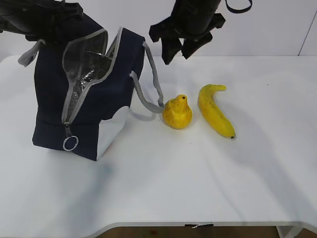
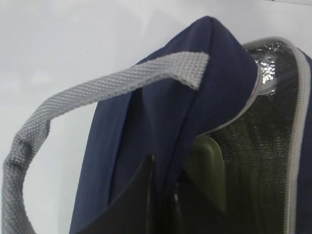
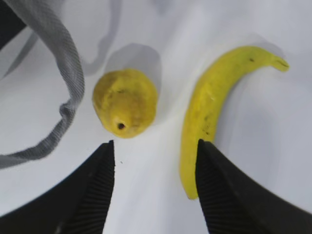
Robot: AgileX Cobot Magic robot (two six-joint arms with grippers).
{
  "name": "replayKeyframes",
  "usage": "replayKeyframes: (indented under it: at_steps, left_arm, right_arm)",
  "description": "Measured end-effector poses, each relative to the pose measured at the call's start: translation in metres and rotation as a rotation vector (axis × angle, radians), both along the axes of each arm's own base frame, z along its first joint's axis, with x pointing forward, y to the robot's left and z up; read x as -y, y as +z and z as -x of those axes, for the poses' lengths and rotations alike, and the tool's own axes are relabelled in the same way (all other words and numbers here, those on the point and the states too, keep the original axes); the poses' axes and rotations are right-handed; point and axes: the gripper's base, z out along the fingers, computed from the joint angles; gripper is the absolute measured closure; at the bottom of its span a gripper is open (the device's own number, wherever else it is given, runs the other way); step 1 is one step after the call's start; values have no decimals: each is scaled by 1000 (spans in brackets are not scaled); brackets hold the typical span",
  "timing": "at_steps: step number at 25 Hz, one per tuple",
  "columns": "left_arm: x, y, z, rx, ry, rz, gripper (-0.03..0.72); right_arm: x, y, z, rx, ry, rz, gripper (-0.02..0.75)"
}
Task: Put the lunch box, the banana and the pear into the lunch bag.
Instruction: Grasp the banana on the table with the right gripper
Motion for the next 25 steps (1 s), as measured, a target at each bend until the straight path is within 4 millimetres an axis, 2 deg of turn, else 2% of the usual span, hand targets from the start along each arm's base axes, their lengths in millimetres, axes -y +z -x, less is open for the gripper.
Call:
replayKeyframes:
  at_steps: [4, 15, 20, 25]
  left_arm:
    - [0, 0, 0, 6, -1, 1, 690]
    - [0, 1, -1, 9, -2, 2, 690]
    - [0, 1, -1, 9, -2, 2, 690]
    - [0, 1, -1, 10, -2, 2, 690]
  right_arm:
    - [11, -6, 12, -31, -7, 83, 309]
    - [55, 13, 47, -41, -61, 168, 309]
    - [63, -1, 51, -86, -71, 201, 309]
    - [70, -18, 41, -133, -96, 197, 309]
